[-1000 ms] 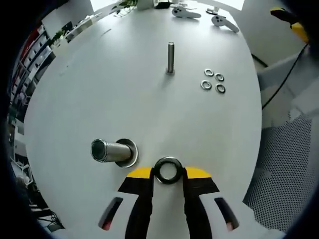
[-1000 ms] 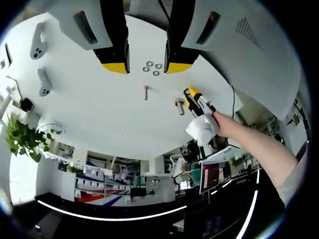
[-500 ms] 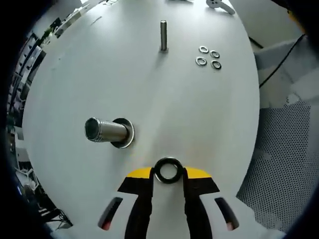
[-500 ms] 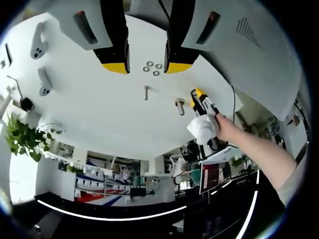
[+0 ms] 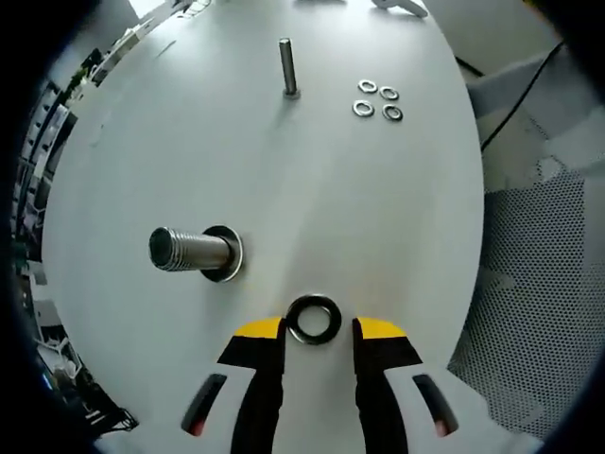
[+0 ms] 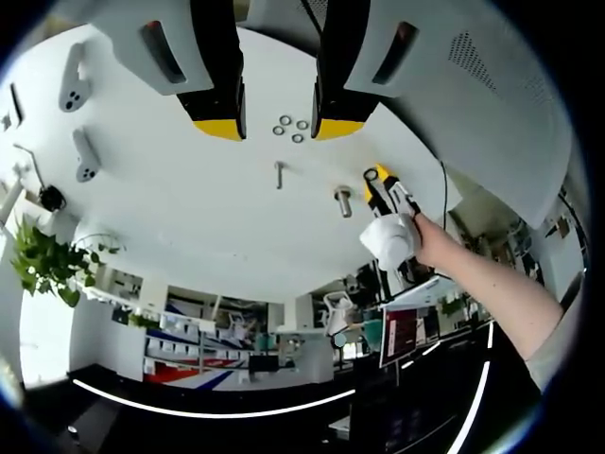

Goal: Place the washer onto the threaded stud by aligning its center hole with the stud, sliding it down to the base, and recovering from edge contact or off-axis alignment until the washer reaches the visible bottom stop.

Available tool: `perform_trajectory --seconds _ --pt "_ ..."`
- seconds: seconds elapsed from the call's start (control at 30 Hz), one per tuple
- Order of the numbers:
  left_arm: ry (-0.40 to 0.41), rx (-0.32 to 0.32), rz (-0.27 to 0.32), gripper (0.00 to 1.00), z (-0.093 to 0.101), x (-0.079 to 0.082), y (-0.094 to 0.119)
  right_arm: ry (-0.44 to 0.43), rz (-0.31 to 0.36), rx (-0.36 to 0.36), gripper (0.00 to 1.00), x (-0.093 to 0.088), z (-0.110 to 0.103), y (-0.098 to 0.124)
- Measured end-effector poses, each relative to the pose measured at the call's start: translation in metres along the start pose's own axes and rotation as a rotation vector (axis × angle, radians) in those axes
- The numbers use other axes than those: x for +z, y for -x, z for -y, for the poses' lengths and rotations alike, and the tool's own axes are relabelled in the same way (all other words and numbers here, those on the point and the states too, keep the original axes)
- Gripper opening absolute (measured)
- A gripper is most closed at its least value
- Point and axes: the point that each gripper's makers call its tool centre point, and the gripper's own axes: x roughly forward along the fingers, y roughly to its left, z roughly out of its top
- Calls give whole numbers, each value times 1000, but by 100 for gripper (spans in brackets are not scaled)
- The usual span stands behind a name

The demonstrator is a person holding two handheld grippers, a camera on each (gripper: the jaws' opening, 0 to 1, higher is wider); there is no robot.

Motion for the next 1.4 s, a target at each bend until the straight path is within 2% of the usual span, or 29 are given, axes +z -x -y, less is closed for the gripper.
perform_trajectory --seconds 0.23,0.3,0.43,0.73,0.77,0.8,0.9,1.4 --pt "13 9 -5 26 0 1 0 2 0 0 30 0 0 0" --pt "63 10 16 26 -1 2 -1 2 0 0 30 0 0 0" --pt "112 13 47 26 -2 2 1 3 -1 1 30 0 0 0" --pt "125 22 24 24 -2 3 0 7 -2 1 30 0 0 0" --pt "122 20 25 21 0 4 0 8 -2 2 30 0 -1 0" --pt "85 32 24 21 -1 6 0 8 -2 2 30 0 -1 0" --pt "108 23 37 21 0 4 0 6 0 0 30 0 0 0" --pt "105 19 60 19 -1 3 0 9 -1 1 30 0 -1 0"
